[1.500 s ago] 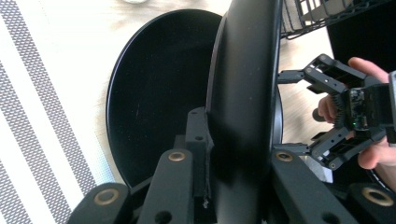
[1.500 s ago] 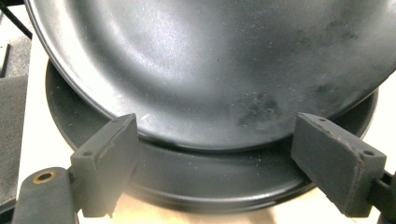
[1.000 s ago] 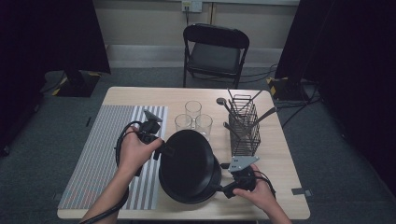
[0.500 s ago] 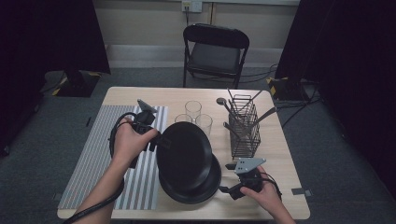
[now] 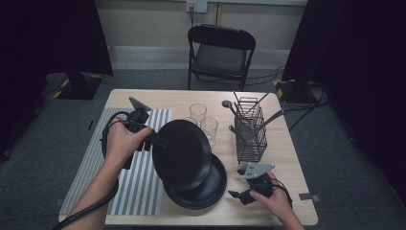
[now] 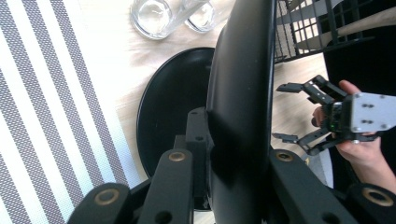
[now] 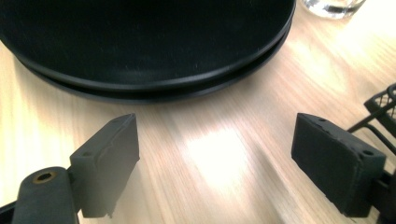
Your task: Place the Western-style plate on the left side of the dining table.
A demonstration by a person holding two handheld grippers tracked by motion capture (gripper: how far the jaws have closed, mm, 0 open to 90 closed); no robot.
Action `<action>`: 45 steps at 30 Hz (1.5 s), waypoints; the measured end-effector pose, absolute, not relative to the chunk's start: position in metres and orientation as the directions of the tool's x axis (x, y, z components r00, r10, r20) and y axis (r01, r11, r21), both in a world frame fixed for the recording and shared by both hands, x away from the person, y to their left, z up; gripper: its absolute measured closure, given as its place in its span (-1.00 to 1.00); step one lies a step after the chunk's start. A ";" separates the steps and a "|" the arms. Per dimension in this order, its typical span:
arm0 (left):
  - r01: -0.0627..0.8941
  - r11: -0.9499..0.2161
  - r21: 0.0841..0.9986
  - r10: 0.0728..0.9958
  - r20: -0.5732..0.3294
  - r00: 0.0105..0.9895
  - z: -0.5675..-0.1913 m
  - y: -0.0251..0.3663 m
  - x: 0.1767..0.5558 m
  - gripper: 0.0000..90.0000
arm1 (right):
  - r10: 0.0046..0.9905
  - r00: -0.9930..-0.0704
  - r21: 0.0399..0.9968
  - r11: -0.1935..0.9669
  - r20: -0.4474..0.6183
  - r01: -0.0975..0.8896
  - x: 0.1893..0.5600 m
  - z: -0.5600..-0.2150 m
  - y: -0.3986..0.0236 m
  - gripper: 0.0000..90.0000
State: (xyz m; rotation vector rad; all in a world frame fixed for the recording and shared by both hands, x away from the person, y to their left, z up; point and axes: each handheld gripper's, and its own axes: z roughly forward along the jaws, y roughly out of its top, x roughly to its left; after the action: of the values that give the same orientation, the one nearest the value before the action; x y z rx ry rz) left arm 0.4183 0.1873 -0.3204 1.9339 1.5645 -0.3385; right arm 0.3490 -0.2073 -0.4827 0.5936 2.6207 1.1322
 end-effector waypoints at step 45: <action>0.951 0.026 0.307 0.813 -0.560 0.159 -0.306 0.253 0.417 0.74 | 0.491 -0.871 0.732 0.596 -0.006 0.330 0.354 -0.500 -0.220 -0.70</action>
State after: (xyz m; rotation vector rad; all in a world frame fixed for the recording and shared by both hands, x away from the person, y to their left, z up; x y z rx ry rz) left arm 0.4168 0.2533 -0.3060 1.8106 1.6794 -0.2817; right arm 0.3539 -0.2199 -0.5000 0.6826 2.6164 1.1365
